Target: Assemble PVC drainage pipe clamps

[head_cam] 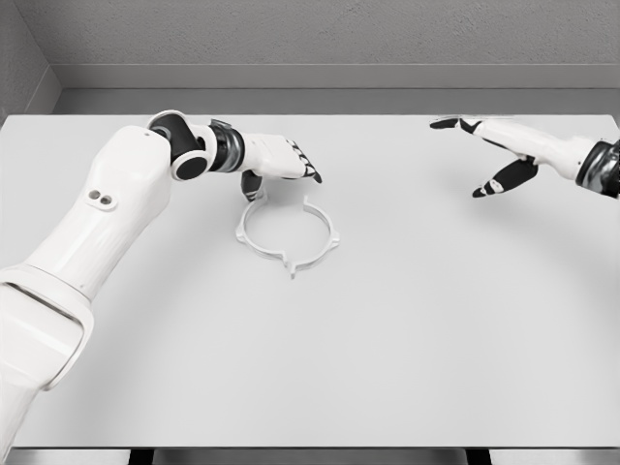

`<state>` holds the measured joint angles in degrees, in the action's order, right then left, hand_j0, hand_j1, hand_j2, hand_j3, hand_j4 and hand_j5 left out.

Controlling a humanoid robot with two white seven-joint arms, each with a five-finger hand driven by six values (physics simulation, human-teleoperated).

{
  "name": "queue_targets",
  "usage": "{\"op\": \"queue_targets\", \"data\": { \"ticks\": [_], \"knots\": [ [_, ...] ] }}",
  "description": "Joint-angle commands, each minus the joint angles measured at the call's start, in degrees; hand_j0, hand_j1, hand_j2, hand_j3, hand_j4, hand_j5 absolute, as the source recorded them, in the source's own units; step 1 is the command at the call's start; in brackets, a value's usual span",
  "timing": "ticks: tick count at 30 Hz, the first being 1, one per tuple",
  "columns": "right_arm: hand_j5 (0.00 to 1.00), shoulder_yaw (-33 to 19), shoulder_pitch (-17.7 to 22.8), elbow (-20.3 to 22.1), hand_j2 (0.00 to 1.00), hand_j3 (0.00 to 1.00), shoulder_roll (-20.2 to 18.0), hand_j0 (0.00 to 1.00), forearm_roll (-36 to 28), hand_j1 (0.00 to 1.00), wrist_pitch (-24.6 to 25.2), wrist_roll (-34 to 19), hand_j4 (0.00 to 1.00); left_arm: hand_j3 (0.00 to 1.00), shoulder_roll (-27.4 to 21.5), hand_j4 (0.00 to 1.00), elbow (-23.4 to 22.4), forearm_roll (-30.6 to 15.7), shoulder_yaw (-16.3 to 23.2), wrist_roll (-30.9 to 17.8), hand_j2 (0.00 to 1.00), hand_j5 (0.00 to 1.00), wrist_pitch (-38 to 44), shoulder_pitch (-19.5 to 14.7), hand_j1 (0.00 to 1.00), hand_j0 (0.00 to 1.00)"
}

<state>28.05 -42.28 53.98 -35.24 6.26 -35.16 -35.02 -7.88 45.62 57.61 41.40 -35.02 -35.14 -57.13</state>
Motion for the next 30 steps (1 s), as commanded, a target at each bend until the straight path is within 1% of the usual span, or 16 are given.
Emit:
{"op": "queue_targets", "data": {
  "ticks": [1,3,5,7,14,28,30],
  "knots": [
    [1.00,-0.2,0.0,0.2,1.00,1.00,-0.1,1.00,-0.5,1.00,0.2,0.0,1.00,1.00,0.1,1.00,0.1,-0.3,-0.1,0.0,1.00,1.00,0.1,0.0,1.00,1.00],
    [1.00,-0.2,0.2,0.7,1.00,1.00,-0.3,1.00,-0.5,1.00,0.2,0.0,1.00,1.00,0.1,1.00,0.3,-0.5,-0.1,0.0,1.00,1.00,0.1,0.0,1.00,1.00],
    [1.00,-0.1,1.3,0.9,1.00,1.00,-0.3,1.00,-0.5,1.00,0.2,0.0,1.00,1.00,0.1,1.00,0.3,-0.6,-0.1,0.0,1.00,1.00,0.1,0.0,1.00,1.00],
    [1.00,0.0,1.3,0.9,1.00,1.00,-0.4,1.00,-0.5,1.00,0.2,0.0,1.00,1.00,0.1,1.00,0.4,-0.7,-0.1,0.0,1.00,1.00,0.1,0.0,1.00,1.00],
    [1.00,-0.2,1.5,1.0,1.00,1.00,-2.7,1.00,-0.5,1.00,0.2,0.0,1.00,1.00,0.4,1.00,0.7,-0.9,-0.1,0.0,1.00,1.00,0.1,0.0,1.00,1.00],
    [1.00,-0.3,2.4,1.7,1.00,1.00,-3.4,1.00,-0.5,1.00,0.2,0.0,1.00,1.00,0.9,1.00,0.7,-1.0,0.0,0.7,1.00,1.00,0.1,0.0,1.00,1.00],
    [1.00,-0.3,2.3,1.7,1.00,1.00,-3.4,1.00,-0.5,1.00,0.2,0.0,1.00,1.00,0.9,1.00,1.8,-1.7,0.0,0.8,1.00,1.00,0.1,0.0,1.00,1.00]
  ]
}}
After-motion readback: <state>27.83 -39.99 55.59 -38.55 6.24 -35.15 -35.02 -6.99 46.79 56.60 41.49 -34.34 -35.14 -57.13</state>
